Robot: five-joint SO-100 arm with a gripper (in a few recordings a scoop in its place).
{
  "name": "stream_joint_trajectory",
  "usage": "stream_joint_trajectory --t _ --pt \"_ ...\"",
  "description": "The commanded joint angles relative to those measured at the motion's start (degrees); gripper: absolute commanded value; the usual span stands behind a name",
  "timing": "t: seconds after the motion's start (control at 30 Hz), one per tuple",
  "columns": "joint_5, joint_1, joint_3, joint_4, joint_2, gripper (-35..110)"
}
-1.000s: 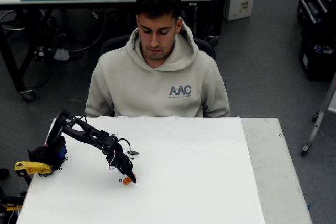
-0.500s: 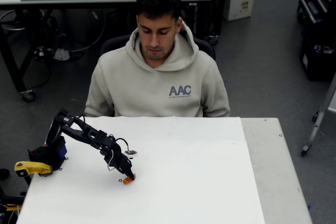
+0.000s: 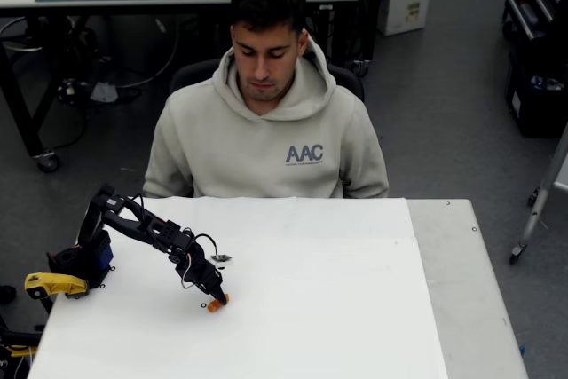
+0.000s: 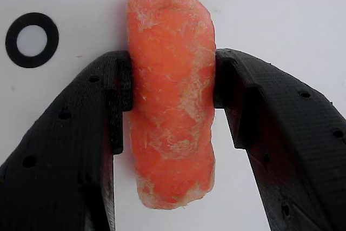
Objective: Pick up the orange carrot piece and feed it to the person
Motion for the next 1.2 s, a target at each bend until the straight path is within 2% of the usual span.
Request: stream_joint_trajectory --t 0.0,0.37,0.53,1.17 --pt "-0.3 2.0 0.4 1.0 1.0 -3" --pt "0.2 -2.7 -7.9 0.8 14.3 -3" --pt "5.9 -4.7 -11.9 0.6 17.8 -3" --pt "7.8 -22.7 -36.8 0.6 18.6 -3"
